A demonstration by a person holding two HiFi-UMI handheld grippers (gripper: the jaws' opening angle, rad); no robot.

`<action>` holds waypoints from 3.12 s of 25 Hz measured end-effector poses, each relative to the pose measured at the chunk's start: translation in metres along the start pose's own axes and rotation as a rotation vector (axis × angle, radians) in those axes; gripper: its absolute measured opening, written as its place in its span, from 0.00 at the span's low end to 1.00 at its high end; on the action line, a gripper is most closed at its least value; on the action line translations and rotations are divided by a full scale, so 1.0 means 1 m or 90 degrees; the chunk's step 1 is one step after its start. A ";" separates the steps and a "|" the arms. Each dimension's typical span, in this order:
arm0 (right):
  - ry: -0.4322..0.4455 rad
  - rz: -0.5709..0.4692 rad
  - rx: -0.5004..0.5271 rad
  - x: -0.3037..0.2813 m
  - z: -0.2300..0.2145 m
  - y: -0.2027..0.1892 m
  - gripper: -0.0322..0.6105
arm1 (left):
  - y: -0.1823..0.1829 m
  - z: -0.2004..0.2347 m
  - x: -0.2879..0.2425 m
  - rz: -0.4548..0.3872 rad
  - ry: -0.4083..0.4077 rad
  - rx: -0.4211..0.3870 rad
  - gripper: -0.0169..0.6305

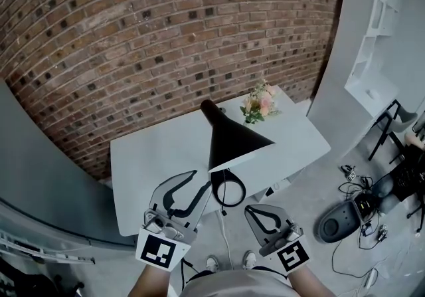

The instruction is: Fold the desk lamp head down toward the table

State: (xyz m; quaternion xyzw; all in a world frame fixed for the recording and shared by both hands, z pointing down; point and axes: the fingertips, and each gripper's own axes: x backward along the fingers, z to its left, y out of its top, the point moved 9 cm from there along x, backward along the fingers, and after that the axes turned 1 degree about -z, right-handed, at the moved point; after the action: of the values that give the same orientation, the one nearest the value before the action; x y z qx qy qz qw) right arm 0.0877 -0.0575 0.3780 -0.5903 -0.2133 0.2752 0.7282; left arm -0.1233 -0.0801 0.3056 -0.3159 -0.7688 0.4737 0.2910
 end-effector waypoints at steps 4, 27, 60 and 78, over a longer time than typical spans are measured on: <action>0.002 -0.008 0.000 -0.002 -0.004 0.002 0.08 | 0.011 0.002 -0.007 -0.020 -0.005 -0.021 0.19; -0.017 -0.013 -0.006 0.001 -0.023 -0.002 0.08 | 0.025 0.000 -0.041 -0.072 -0.060 -0.082 0.56; -0.015 -0.001 -0.020 0.001 -0.031 -0.011 0.08 | 0.018 0.007 -0.039 -0.069 -0.011 -0.096 0.18; -0.012 0.001 -0.025 0.000 -0.031 -0.014 0.08 | 0.013 0.002 -0.039 -0.062 -0.014 -0.090 0.14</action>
State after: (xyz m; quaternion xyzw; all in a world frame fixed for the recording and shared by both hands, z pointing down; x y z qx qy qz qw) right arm 0.1100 -0.0827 0.3851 -0.6021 -0.2254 0.2770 0.7141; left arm -0.0981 -0.1065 0.2875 -0.2929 -0.8179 0.4069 0.2822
